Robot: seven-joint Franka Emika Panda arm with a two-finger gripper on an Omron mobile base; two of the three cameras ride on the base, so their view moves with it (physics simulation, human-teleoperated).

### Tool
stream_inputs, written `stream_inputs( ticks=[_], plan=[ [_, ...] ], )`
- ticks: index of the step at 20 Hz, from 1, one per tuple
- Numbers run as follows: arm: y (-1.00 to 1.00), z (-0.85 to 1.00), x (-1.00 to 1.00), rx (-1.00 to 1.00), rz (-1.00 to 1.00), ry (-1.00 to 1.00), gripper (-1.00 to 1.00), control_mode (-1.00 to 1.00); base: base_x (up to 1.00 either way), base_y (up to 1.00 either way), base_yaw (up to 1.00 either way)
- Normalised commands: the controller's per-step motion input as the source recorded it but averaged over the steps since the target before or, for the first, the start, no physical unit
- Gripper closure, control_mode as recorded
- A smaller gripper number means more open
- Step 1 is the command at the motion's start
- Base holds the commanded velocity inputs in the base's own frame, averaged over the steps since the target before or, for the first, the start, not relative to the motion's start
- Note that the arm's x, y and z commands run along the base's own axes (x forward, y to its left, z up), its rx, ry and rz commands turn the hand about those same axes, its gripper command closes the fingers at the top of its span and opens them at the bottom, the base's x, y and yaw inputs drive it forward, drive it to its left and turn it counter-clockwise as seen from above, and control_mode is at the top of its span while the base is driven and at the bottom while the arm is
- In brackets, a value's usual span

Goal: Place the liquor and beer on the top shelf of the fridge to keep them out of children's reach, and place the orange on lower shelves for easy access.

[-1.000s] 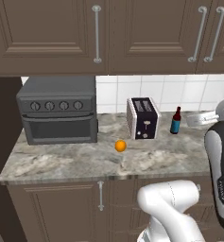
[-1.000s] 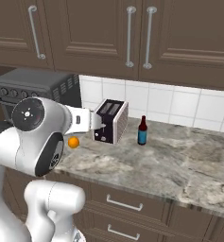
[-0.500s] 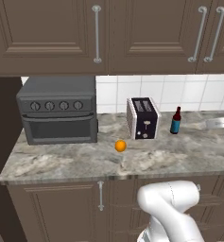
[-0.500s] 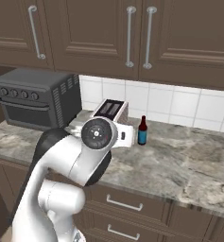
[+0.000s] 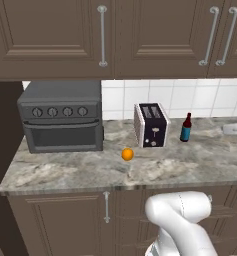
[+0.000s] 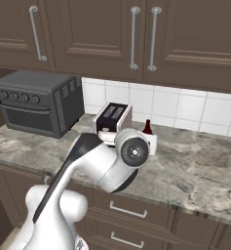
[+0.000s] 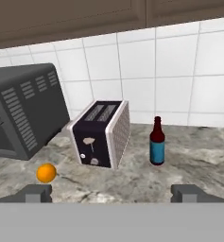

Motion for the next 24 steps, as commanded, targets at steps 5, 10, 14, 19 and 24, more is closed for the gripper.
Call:
stream_inputs(
  ticks=[5, 10, 14, 19, 24],
  plan=[
    [-0.24, -0.35, 0.49, 0.01, 0.05, -0.08, -1.0, -1.0, 0.0, 0.0, 0.0],
    [-0.2, -0.28, 0.58, 0.0, 0.03, -0.01, -1.0, -1.0, 0.0, 0.0, 0.0],
    [-0.27, -0.1, 0.48, 0.0, 0.05, 0.0, -1.0, -1.0, 0.0, 0.0, 0.0],
    [-0.27, -0.04, 0.45, 0.0, 0.06, 0.0, -1.0, -1.0, 0.0, 0.0, 0.0],
    [-0.21, -0.07, 0.37, 0.0, 0.07, 0.0, -1.0, -1.0, 0.0, 0.0, 0.0]
  ],
)
